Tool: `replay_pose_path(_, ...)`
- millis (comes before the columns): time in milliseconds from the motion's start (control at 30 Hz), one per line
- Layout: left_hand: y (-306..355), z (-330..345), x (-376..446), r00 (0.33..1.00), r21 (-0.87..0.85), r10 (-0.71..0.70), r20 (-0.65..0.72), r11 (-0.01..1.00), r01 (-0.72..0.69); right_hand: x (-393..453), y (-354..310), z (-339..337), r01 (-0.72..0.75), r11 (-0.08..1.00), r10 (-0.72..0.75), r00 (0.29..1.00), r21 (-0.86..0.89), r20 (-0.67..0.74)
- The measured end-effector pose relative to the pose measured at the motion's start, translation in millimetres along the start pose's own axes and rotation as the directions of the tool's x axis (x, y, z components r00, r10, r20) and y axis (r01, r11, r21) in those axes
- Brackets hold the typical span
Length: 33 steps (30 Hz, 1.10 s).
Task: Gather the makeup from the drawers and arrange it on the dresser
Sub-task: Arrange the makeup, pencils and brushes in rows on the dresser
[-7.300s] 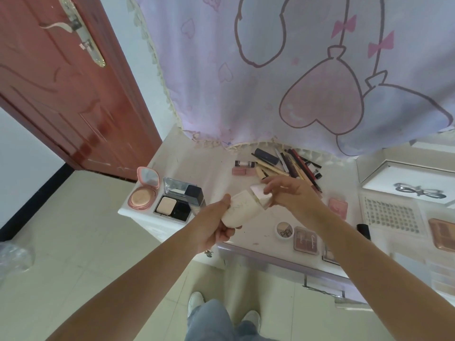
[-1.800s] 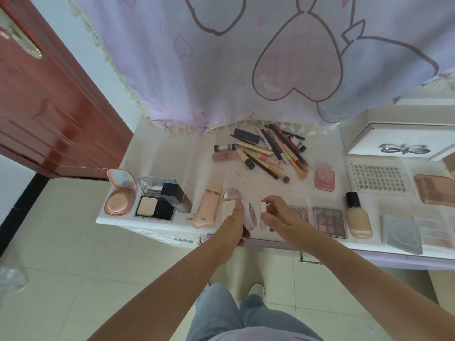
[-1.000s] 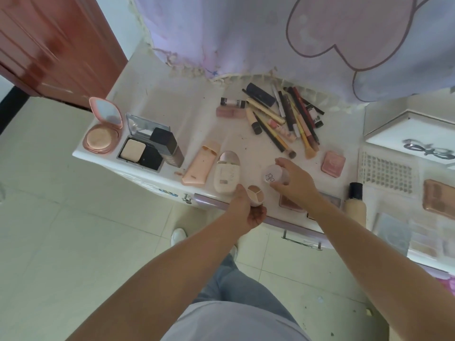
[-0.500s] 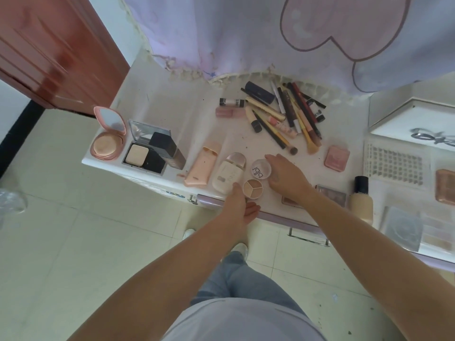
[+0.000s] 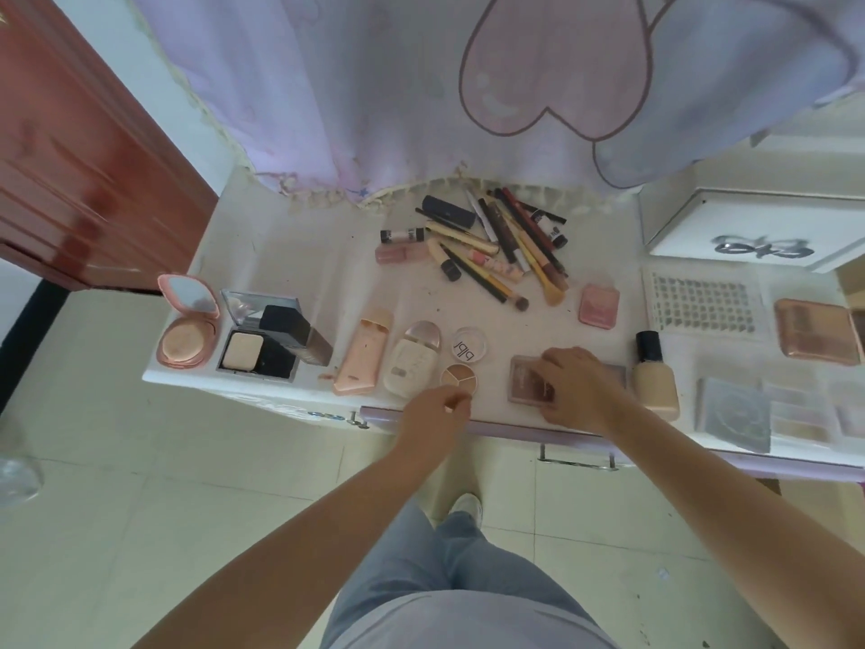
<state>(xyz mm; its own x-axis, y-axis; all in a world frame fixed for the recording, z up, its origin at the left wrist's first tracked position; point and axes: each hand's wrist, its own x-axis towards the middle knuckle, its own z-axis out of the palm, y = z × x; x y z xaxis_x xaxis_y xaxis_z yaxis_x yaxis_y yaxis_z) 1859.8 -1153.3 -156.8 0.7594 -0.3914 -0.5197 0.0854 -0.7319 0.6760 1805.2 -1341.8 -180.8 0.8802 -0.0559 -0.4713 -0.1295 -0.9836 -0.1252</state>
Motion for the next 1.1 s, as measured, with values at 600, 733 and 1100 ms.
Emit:
replay_pose_path(600,108.1,-85.8,-25.0,0.933,-0.693,0.259,0.250,0.721,-0.014,-79.1,-32.5,-108.1,0.287,0.698,0.142,0.842,0.656,-0.520)
replay_pose_path(733,121.0,-92.3,-34.0,0.900,-0.738,0.328,0.287,0.675,-0.010,-82.3,-38.0,-125.9,0.343,0.706,0.123,0.802,0.620,-0.584)
replay_pose_path(1100,120.4,-127.1,-33.7,0.782,-0.478,0.567,0.260,0.779,-0.405,-79.5,-55.1,-155.3,0.374,0.492,0.113,0.868,0.786,-0.484)
